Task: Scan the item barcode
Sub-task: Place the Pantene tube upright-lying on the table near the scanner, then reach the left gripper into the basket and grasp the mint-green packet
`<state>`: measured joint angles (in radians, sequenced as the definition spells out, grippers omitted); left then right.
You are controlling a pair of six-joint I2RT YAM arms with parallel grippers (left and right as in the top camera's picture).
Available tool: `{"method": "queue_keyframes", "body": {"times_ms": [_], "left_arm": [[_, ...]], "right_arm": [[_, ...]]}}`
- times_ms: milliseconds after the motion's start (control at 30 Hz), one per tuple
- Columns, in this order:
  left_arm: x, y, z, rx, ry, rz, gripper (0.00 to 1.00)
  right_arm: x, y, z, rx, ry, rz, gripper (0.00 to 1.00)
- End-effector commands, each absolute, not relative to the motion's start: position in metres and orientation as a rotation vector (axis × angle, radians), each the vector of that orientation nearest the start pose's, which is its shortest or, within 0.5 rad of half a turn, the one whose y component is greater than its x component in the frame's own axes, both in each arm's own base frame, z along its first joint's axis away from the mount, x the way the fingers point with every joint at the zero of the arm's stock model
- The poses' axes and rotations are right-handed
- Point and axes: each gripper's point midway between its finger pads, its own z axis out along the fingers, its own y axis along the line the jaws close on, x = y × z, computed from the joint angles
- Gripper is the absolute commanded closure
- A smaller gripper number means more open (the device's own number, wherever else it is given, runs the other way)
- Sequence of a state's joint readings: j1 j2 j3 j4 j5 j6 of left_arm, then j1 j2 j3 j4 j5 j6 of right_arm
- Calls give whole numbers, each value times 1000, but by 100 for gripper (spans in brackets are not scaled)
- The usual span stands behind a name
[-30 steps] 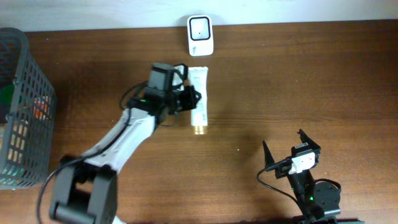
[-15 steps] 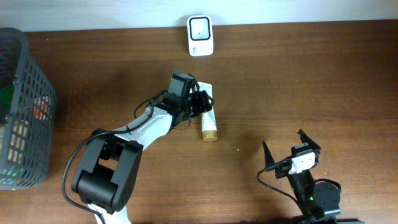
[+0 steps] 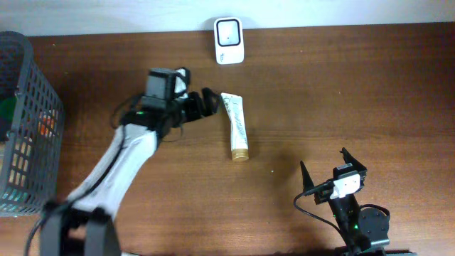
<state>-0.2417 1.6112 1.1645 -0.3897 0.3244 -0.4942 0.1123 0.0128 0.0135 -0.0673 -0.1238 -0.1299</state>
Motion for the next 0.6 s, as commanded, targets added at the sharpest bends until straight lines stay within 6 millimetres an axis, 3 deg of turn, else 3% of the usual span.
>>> {"method": "queue_keyframes", "body": {"times_ms": [0, 133, 167, 233, 333, 433, 567], "left_arm": [[412, -94, 236, -108, 2315, -478, 1], [405, -32, 301, -204, 2268, -315, 1], [402, 2, 331, -288, 2228, -250, 1], [396, 51, 366, -422, 2147, -144, 1], [384, 106, 404, -572, 2020, -44, 1], [363, 163, 416, -749, 1928, 87, 1], [337, 229, 394, -974, 1903, 288, 1]], "right_arm": [[241, 49, 158, -284, 1616, 99, 2], [241, 49, 158, -284, 1616, 98, 2], [241, 49, 158, -284, 1616, 98, 2], [241, 49, 158, -284, 1616, 98, 2], [241, 49, 158, -284, 1616, 98, 2], [241, 49, 158, -284, 1615, 98, 2], [241, 49, 158, -284, 1616, 98, 2]]}}
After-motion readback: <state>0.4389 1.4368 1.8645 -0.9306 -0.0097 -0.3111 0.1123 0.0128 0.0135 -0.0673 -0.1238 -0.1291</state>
